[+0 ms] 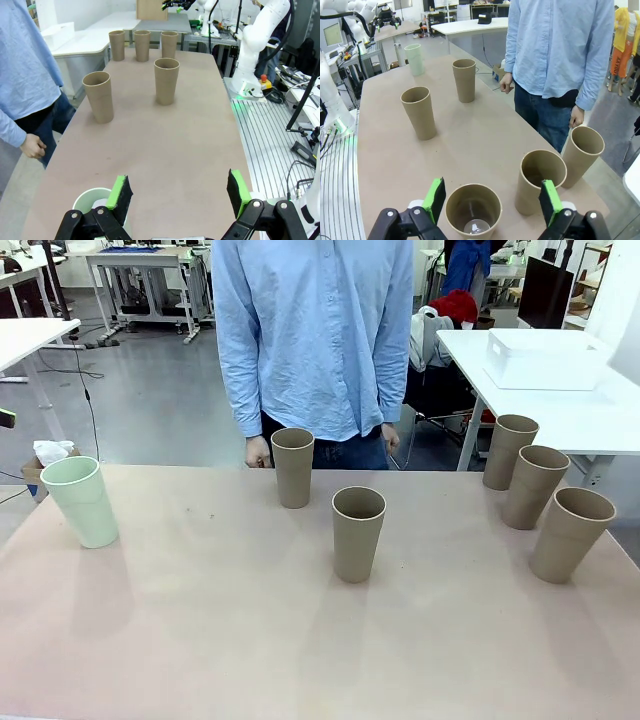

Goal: Stack the cups and store them in the basket.
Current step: Pick up two Reusable plastic cups , one in each hand.

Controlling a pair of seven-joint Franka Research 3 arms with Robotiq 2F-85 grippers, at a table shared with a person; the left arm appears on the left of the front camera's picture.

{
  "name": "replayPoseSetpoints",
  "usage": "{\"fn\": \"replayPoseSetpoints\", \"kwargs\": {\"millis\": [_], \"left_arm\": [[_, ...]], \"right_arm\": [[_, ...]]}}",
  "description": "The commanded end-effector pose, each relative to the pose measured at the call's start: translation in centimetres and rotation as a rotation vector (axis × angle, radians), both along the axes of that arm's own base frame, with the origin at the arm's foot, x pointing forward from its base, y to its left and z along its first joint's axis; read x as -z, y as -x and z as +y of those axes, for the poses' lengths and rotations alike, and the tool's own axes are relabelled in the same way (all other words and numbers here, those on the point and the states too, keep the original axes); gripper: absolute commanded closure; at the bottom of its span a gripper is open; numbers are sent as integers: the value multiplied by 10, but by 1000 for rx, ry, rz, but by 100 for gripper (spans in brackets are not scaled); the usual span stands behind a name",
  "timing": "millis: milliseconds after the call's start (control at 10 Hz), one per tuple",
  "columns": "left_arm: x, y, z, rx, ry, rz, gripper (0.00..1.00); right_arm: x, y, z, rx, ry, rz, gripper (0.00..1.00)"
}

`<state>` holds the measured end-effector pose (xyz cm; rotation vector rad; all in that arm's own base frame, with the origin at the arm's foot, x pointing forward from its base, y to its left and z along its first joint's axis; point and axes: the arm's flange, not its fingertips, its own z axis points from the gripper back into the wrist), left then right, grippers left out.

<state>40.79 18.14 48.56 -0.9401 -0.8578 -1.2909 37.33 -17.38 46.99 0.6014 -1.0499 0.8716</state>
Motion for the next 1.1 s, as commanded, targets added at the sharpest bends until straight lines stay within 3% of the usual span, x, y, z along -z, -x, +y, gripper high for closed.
{"fn": "replayPoseSetpoints", "kwargs": {"millis": [0, 400, 600, 1000], "left_arm": [[-1, 1, 0, 6, 7, -11, 0], [0, 0, 0, 0, 0, 0, 0], [16, -37, 15, 20, 125, 90, 0], [64, -58, 31, 41, 304, 58, 0]], "right_arm": [[-3, -1, 0, -3, -3, -11, 0], [0, 0, 0, 0, 0, 0, 0], [9, -31, -24, -101, -44, 38, 0], [55, -63, -77, -282, -119, 62, 0]]}}
